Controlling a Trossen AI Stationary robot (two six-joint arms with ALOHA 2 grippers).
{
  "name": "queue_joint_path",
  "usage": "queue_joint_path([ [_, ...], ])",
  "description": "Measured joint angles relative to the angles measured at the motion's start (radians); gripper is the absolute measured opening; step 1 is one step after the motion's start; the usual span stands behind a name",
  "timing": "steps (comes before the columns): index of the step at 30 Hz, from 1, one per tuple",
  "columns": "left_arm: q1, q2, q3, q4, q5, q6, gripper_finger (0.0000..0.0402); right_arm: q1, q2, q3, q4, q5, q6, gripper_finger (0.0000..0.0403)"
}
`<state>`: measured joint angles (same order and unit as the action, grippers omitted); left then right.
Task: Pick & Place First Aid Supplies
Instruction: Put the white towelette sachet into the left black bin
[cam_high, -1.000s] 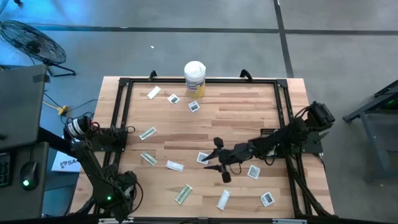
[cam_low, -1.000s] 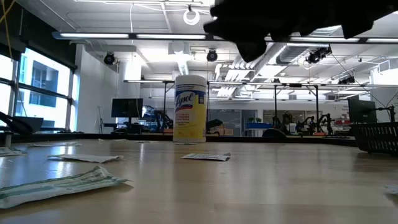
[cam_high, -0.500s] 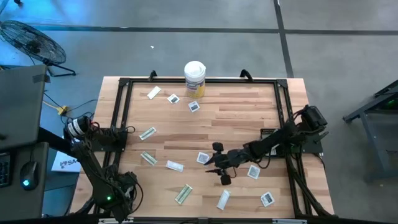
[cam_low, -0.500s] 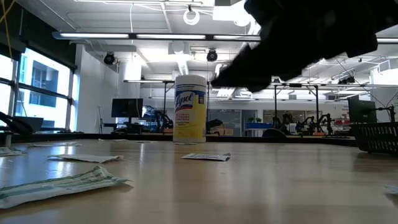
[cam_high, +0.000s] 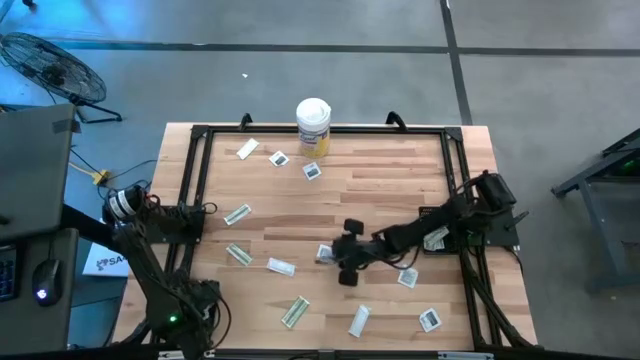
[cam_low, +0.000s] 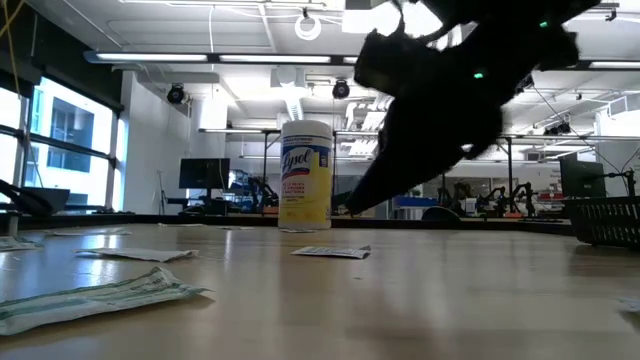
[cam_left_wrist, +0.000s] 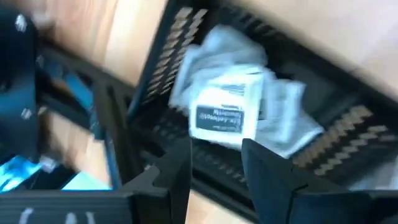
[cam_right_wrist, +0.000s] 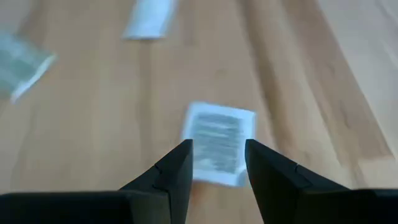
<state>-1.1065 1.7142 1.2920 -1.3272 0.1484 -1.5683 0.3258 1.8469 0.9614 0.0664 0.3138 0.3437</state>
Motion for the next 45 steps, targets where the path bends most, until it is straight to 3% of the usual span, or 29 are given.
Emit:
queue_joint_path([
  [3,0.000,0.000,0.043,0.008,-0.084,0.009,0.0136,-0.031,0.000,0.002,-0.047,-0.021,0.122,0.0140],
  [7,0.000,0.000,0.079,0.012,-0.245,0.027,0.0136,-0.047,0.022,0.000,-0.098,-0.032,0.097,0.0133],
  [15,0.000,0.002,0.082,0.016,-0.708,0.107,0.0136,-0.047,0.039,0.000,-0.091,-0.044,0.097,0.0089],
  [19,0.000,0.002,0.082,0.016,-0.892,0.131,0.0136,-0.047,0.039,0.000,-0.079,-0.054,0.100,0.0075],
  [29,0.005,0.002,-0.004,0.115,-1.358,0.151,0.0136,-0.058,0.066,0.002,-0.044,-0.077,0.066,0.0089],
  [36,0.065,0.003,-0.167,0.324,-1.435,0.151,0.0136,-0.070,0.121,0.004,-0.001,-0.082,0.014,0.0086],
  [43,0.164,0.003,-0.301,0.535,-1.408,0.150,0.0136,-0.088,0.123,0.006,-0.056,-0.074,-0.017,0.0010],
  [45,0.191,0.003,-0.316,0.560,-1.392,0.150,0.0136,-0.089,0.123,0.006,-0.057,-0.069,-0.030,0.0008],
])
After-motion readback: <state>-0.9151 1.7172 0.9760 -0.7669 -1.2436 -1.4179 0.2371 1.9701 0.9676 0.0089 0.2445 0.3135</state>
